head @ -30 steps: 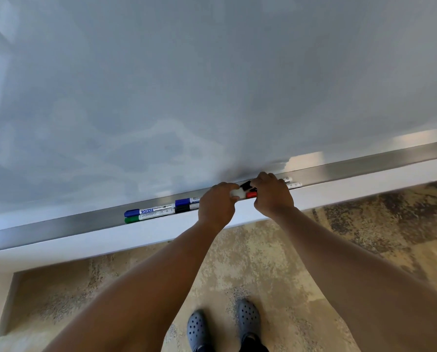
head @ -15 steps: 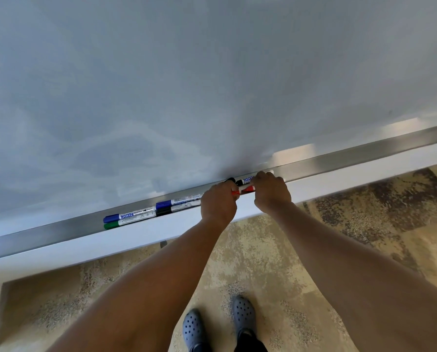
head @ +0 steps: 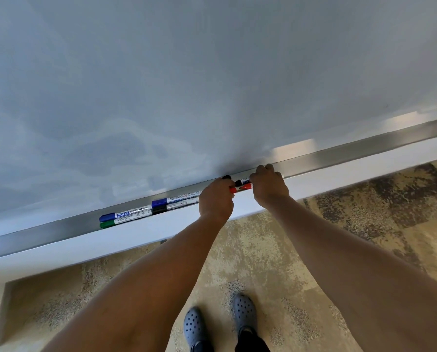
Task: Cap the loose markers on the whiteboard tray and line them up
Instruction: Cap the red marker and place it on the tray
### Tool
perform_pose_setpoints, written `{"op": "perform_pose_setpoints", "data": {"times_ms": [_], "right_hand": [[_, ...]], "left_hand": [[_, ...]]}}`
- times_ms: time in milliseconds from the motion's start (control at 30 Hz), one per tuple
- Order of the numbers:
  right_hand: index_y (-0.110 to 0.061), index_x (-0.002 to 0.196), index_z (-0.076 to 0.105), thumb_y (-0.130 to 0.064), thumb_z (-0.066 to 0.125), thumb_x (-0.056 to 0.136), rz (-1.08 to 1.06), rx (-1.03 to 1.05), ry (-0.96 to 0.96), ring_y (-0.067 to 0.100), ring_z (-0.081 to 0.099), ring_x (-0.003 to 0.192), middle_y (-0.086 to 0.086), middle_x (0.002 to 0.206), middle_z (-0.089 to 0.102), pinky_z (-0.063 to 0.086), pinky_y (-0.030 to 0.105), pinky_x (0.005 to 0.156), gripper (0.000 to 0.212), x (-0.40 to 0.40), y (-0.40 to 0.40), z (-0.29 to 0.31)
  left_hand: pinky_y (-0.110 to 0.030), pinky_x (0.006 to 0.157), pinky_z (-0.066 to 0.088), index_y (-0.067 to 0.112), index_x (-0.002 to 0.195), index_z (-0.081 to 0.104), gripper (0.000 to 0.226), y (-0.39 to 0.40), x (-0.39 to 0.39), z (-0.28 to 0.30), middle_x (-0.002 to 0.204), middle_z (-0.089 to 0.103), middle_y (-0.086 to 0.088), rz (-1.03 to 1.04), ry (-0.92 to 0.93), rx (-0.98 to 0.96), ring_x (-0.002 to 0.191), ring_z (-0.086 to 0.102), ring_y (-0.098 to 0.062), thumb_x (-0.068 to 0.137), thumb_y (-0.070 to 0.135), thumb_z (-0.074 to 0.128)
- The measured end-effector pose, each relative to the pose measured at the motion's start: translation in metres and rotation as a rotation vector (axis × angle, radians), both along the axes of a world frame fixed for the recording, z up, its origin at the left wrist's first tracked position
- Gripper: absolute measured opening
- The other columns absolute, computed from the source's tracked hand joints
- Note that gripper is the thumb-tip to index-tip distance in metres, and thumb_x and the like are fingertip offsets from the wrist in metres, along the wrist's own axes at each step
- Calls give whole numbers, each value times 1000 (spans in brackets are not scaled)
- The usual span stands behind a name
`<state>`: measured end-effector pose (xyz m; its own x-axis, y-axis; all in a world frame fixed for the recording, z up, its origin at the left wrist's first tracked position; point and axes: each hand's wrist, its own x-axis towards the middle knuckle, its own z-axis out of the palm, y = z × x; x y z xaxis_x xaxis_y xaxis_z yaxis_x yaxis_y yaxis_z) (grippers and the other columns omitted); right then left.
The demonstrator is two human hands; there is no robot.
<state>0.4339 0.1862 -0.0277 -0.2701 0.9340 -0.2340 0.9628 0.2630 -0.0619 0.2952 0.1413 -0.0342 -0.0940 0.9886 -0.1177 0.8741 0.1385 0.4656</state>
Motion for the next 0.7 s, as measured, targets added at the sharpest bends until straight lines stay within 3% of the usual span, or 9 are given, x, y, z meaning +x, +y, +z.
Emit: {"op": "perform_pose_setpoints", "data": {"times_ms": [100,233,367,567,700], "right_hand": [[-9,118,61,-6,48,90,11,28,-7,31,48,114,12,115,59,48,43,94,32,3,-1,5],[-11,118,59,-6,50,87,33,29,-12,30,47,114,10,112,62,46,41,91,33,-1,-3,13],[-14,116,57,-9,52,85,54,37,-2,30,46,115,7,110,64,44,41,89,32,-10,-8,27],[-19,117,53,-15,56,81,71,2,38,30,48,111,5,111,60,39,45,89,37,-21,-15,47],[-24,123,50,-17,56,81,45,-34,152,30,53,108,6,115,55,40,44,90,42,-28,-25,61]], "left_hand": [[-28,73,51,26,114,68,27,-3,-2,2,106,69,2,0,4,26,96,66,-21,93,12,60],[-33,84,52,30,123,64,33,-8,-9,11,117,69,2,45,-45,-21,105,64,-21,94,17,58],[-34,86,54,26,116,67,26,-10,-20,24,113,71,1,85,-83,-76,102,65,-22,92,20,59],[-23,79,48,22,103,73,16,-15,-38,45,104,74,2,252,-409,-53,87,65,-10,88,26,69],[-29,90,52,19,109,73,21,-26,-48,63,110,72,0,315,-508,-25,90,62,-11,88,24,71]]}}
